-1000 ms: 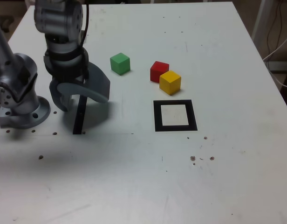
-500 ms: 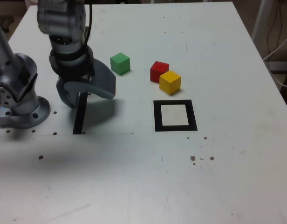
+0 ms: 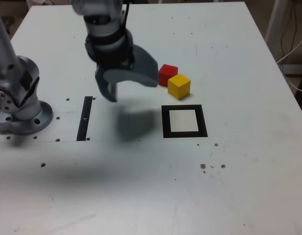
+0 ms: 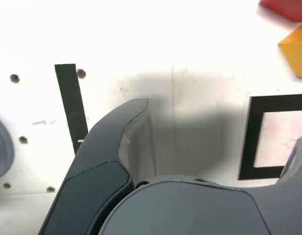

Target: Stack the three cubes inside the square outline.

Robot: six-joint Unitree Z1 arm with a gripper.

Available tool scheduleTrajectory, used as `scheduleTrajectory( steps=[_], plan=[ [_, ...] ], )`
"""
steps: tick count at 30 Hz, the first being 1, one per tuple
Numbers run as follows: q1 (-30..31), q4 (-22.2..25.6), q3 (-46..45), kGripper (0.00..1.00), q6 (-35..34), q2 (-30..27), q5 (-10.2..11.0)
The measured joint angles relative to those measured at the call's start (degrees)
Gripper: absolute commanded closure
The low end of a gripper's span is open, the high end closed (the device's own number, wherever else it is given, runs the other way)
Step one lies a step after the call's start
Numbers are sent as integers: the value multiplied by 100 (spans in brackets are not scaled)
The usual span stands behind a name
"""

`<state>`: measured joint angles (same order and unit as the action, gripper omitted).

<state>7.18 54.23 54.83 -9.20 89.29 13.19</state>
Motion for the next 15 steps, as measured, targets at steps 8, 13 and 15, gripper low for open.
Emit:
scheduleTrajectory(
  steps=[8, 13, 15],
  plan=[
    [-643, 1019, 910, 1, 215, 392, -403],
    [-1265, 1010, 1525, 1, 396, 771, -488],
    [-1484, 961, 1668, 1, 405, 905, -519]
  ],
)
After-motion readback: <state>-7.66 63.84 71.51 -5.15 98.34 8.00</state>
